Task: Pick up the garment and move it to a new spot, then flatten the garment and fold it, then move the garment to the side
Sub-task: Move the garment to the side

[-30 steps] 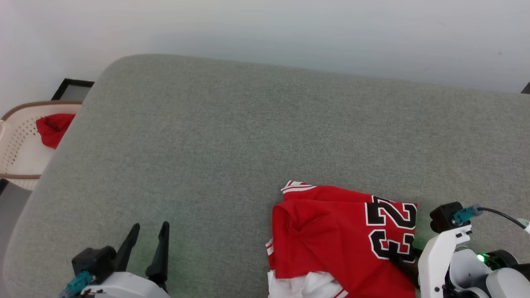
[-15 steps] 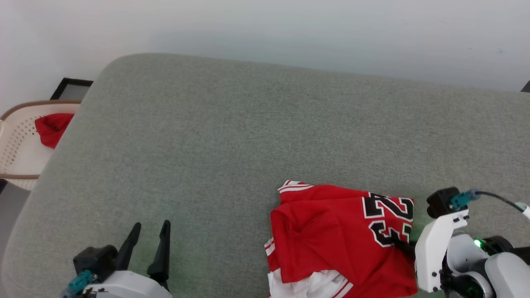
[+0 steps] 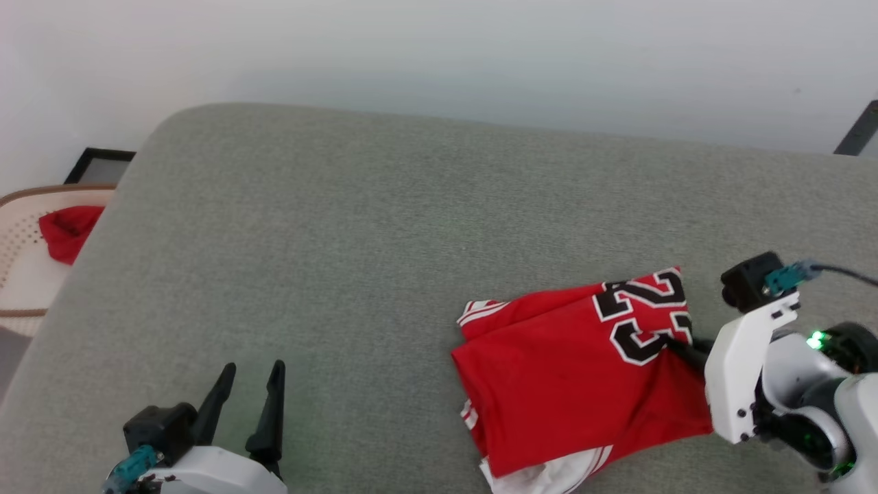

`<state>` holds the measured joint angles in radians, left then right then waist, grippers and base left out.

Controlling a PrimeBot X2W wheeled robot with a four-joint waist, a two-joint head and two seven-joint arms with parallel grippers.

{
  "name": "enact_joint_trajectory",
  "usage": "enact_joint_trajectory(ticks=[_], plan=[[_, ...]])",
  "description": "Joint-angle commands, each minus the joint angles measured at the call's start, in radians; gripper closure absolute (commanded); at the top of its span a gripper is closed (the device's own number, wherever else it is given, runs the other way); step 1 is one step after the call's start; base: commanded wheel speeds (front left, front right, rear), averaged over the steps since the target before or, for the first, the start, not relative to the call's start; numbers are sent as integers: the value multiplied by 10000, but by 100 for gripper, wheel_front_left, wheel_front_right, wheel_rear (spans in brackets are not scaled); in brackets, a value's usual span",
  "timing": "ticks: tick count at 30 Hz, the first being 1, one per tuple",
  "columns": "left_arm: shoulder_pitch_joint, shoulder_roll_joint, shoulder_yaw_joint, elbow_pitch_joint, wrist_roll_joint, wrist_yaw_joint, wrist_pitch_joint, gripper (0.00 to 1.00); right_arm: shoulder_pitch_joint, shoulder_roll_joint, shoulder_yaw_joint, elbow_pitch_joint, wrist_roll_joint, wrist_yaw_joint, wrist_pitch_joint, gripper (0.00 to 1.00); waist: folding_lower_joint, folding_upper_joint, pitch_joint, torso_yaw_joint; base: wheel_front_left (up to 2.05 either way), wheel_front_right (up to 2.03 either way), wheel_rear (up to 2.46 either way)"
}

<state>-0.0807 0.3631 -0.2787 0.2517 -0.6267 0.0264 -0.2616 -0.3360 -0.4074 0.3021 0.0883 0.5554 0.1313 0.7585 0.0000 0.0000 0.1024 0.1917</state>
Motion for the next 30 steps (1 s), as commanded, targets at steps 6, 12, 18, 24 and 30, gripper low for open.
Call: enact_joint_trajectory(ticks=[6, 12, 18, 24, 30], plan=[[-263, -3, 28, -222, 222, 6, -30, 0, -541, -493, -250, -416, -11, -12, 257, 100, 0, 0, 178, -545, 0, 0, 0], [-545, -20, 64, -322, 367, -55, -12, 0, -920, -953, -342, -480, 99, -13, 142, 100, 0, 0, 447, -1000, 0, 0, 0], [-889, -1, 172, -458, 573, -115, -14, 0, -1555, -1509, -364, -232, 297, -12, -348, 100, 0, 0, 908, -1703, 0, 0, 0], [-1308, 147, 209, -534, 762, -179, -14, 0, -2225, -2017, -145, 318, 366, -13, -902, 100, 0, 0, 1485, -2505, 0, 0, 0], [-1768, 408, 207, -694, 928, -187, 75, 0, -3000, -2403, 217, 1028, 632, -12, -1675, 100, 0, 0, 2018, -3365, 0, 0, 0]])
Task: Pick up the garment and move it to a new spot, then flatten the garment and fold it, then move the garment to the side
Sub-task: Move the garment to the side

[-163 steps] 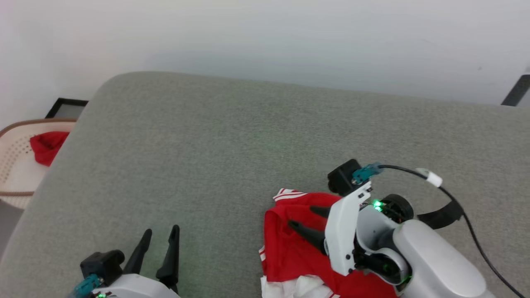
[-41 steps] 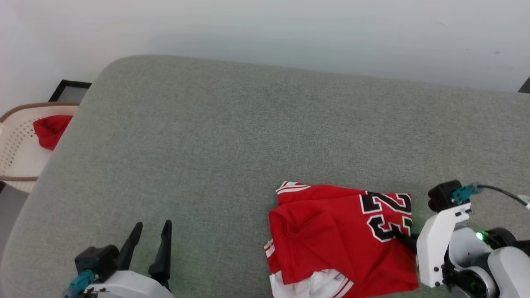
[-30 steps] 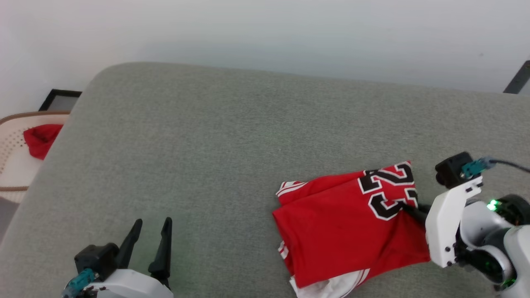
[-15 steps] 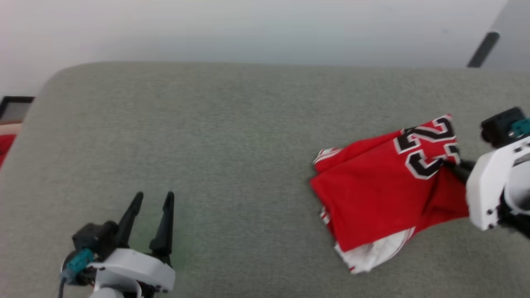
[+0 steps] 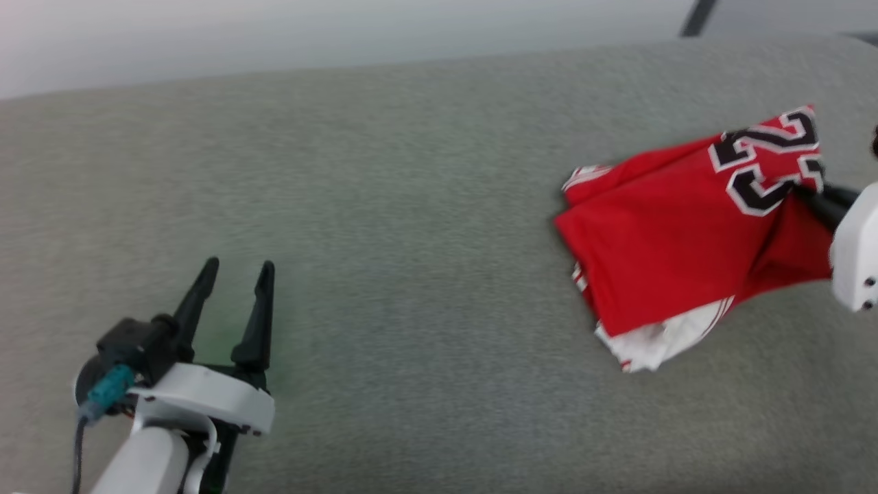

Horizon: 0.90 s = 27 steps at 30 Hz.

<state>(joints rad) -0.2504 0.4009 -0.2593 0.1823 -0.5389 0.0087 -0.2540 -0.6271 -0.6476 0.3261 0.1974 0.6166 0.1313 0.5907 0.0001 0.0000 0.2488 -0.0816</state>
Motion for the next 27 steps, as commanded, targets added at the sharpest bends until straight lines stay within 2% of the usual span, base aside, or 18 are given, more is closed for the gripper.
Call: enact_joint_trajectory(ticks=[1, 13, 21, 27], plan=[[-146, 70, -22, -30, 82, -15, 51, 0, -211, -102, 22, 114, 30, -13, -177, 100, -1, 0, 627, -751, 0, 0, 0], [-740, 778, 44, -668, 295, 41, 678, 0, -2018, -710, 1413, 2356, 289, -13, -2481, 100, -1, 0, 1566, -2156, 0, 0, 0], [-1005, 1058, -38, -1112, 398, 101, 1080, 0, -3228, -1030, 2321, 4104, 148, -13, -3866, 100, -1, 0, 2136, -2469, 0, 0, 0], [-1047, 1274, -14, -1367, 445, 166, 1287, 0, -3934, -908, 2998, 5354, -115, -13, -4679, 100, -1, 0, 2464, -2601, 0, 0, 0]])
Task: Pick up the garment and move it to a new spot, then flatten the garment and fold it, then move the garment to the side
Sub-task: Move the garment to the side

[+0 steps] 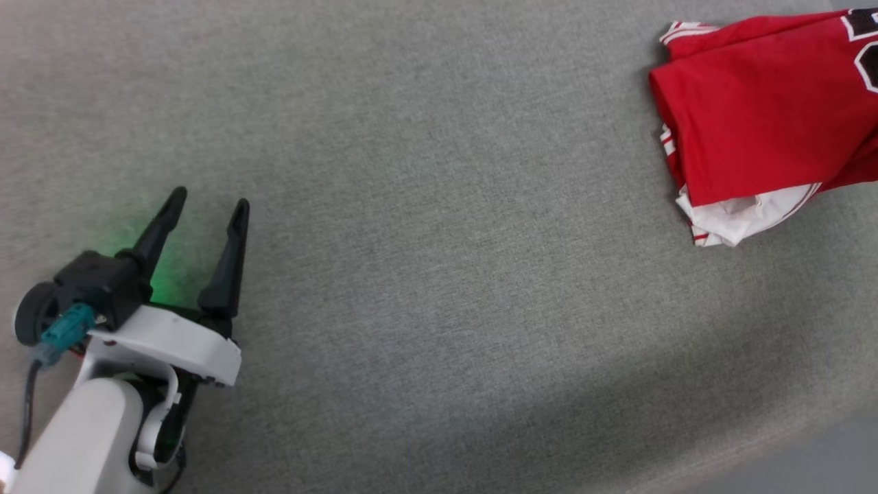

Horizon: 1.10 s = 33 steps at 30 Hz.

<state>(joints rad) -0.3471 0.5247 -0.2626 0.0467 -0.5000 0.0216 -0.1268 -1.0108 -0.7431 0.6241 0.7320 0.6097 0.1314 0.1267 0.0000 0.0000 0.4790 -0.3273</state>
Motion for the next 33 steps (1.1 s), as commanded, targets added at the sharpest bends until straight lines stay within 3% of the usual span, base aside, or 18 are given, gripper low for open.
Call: enact_joint_trajectory(ticks=[1, 16, 17, 19, 21, 22, 23, 24, 25, 33], plan=[[-88, 62, 15, -48, 66, 47, 28, 0, -199, 83, 138, 204, -101, -15, -144, 100, 0, 0, 207, -170, 0, 0, 0], [-267, 195, -135, -194, 20, 59, 278, 0, -1167, 879, 1346, 2410, 151, -15, -1278, 100, 0, 0, 428, -253, 0, 0, 0], [-258, 195, -143, -189, 14, 65, 273, 0, -1224, 880, 1408, 2502, 223, -15, -1321, 96, 0, 0, 419, -233, 0, 0, 0], [-224, 188, -151, -156, 0, 76, 242, 0, -1329, 966, 1491, 2662, 378, -15, -1390, 66, 0, 0, 375, -194, 0, 0, 0], [-156, 174, -172, -128, -11, 88, 223, 0, -1407, 986, 1547, 2828, 449, -15, -1435, 53, 0, 0, 305, -151, 0, 0, 0], [-124, 165, -183, -110, -21, 93, 193, 0, -1439, 989, 1585, 2906, 510, -15, -1428, 29, 0, 0, 262, -128, 0, 0, 0], [-97, 152, -195, -92, -24, 99, 172, 0, -1478, 998, 1633, 2945, 577, -15, -1458, 13, 0, 0, 218, -107, 0, 0, 0], [-61, 144, -197, -72, -34, 108, 146, 0, -1527, 1004, 1698, 2984, 615, -15, -1470, 5, 0, 0, 171, -90, 0, 0, 0], [-29, 131, -204, -44, -50, 116, 118, 0, -1554, 1003, 1761, 3031, 655, -15, -1469, 0, 0, 0, 112, -72, 0, 0, 0], [64, -65, -279, 170, -149, 119, -148, 0, -1660, 1033, 2152, 3059, 983, -15, -1710, 0, 0, 0, -455, 126, 0, 0, 0]])
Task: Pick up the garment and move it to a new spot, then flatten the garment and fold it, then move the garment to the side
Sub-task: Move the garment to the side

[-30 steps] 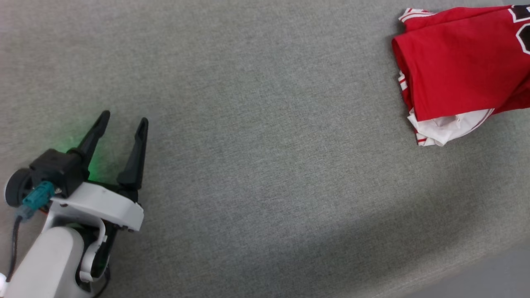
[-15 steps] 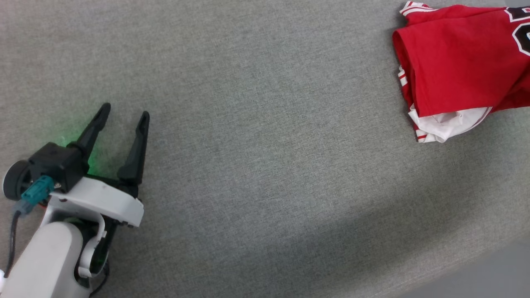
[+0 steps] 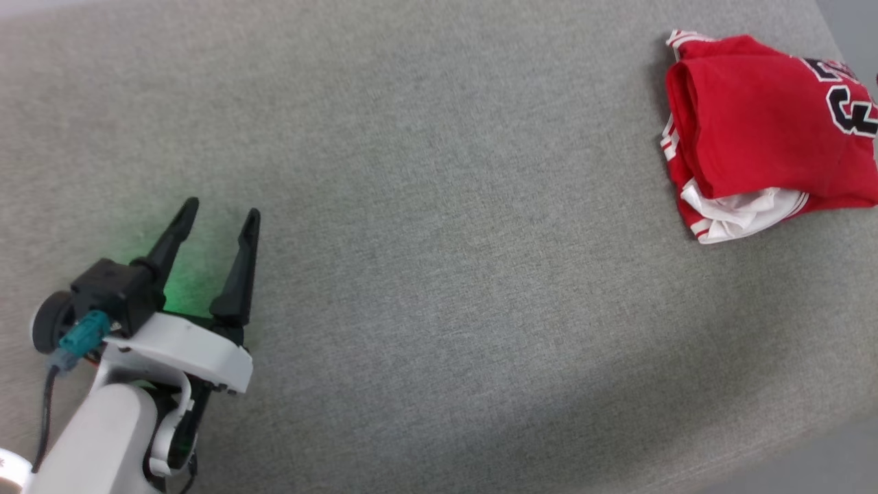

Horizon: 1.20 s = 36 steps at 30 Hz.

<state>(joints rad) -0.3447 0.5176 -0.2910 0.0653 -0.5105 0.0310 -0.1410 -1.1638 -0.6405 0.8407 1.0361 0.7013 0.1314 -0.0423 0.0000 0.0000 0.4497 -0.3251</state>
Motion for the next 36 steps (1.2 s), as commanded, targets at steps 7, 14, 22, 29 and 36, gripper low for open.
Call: enact_joint_trajectory(ticks=[7, 14, 22, 29, 36], plan=[[336, -255, -66, 332, -199, 47, -362, 0, 382, -66, 331, -349, 545, -15, -380, 0, 0, 0, -1034, 611, 0, 0, 0], [868, -496, -45, 794, -408, 108, -665, 0, 1205, -116, 619, -899, 1153, -15, -838, 0, 0, 0, -2086, 1431, 0, 0, 0], [1627, -716, 36, 1267, -633, 130, -950, 0, 2711, -185, 470, -1366, 1825, -14, -1805, 0, 0, 0, -3321, 2525, 0, 0, 0], [2302, -762, 295, 1551, -729, 197, -1142, 0, 4146, -261, -133, -1864, 1865, -14, -2199, 0, 0, 0, -4038, 3211, 0, 0, 0], [2966, -784, 740, 1598, -681, 179, -1217, 0, 5790, -75, -1982, -2941, 1231, -14, -2228, 0, 0, 0, -4570, 3598, 0, 0, 0]])
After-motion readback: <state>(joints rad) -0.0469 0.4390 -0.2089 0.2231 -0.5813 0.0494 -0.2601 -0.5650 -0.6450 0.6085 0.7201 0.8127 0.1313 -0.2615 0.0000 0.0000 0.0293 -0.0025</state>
